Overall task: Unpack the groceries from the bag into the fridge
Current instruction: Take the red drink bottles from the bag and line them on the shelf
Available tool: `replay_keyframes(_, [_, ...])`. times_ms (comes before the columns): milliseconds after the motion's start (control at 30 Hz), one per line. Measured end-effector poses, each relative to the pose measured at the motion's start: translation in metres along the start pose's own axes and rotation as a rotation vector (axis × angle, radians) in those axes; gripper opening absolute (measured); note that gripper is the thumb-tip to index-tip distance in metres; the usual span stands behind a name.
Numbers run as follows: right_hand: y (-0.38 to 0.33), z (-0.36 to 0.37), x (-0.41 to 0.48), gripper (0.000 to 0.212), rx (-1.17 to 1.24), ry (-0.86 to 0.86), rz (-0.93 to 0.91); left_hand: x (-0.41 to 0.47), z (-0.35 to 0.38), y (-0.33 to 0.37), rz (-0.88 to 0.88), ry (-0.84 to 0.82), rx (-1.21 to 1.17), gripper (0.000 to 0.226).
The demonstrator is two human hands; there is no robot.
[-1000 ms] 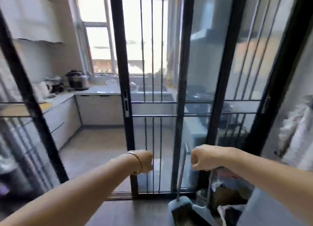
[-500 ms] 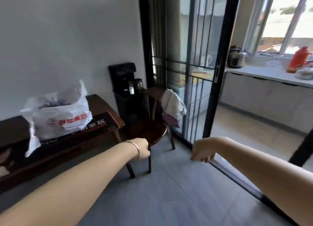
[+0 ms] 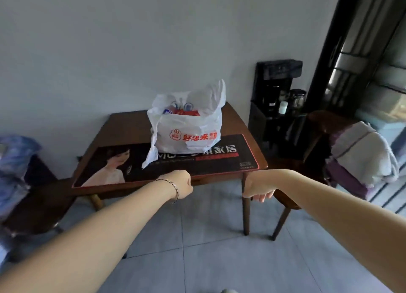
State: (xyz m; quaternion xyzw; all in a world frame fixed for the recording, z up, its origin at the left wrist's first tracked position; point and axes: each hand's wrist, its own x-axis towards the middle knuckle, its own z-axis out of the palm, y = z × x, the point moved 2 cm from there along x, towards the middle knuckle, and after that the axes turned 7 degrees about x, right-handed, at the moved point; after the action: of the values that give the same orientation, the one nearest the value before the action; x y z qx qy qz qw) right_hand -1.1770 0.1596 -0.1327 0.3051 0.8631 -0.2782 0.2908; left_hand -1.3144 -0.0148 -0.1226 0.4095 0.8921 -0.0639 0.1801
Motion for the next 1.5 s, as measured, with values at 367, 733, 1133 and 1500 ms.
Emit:
replay_keyframes(367, [-0.089, -0.167, 0.182, 0.028, -0.07, 0.04, -0.178, 0.186, -0.095, -0.088, -0.153, 0.195, -0.089, 0.023])
replay_keyframes(733, [-0.184, -0.245, 0.31, 0.022, 0.165, 0.418, -0.279, 0.356, -0.146, -0.198, -0.138, 0.531, -0.118, 0.03])
replay_keyframes(1133, [-0.298, -0.232, 0.497, 0.039, 0.283, 0.261, -0.157, 0.434, -0.107, -0.273, -0.131, 0.058, -0.483, 0.057])
replay_keyframes(1500, [-0.285, -0.227, 0.489, 0.015, 0.824, 0.088, -0.042, 0.433, -0.112, -0.296, -0.116, 0.161, -0.535, 0.056])
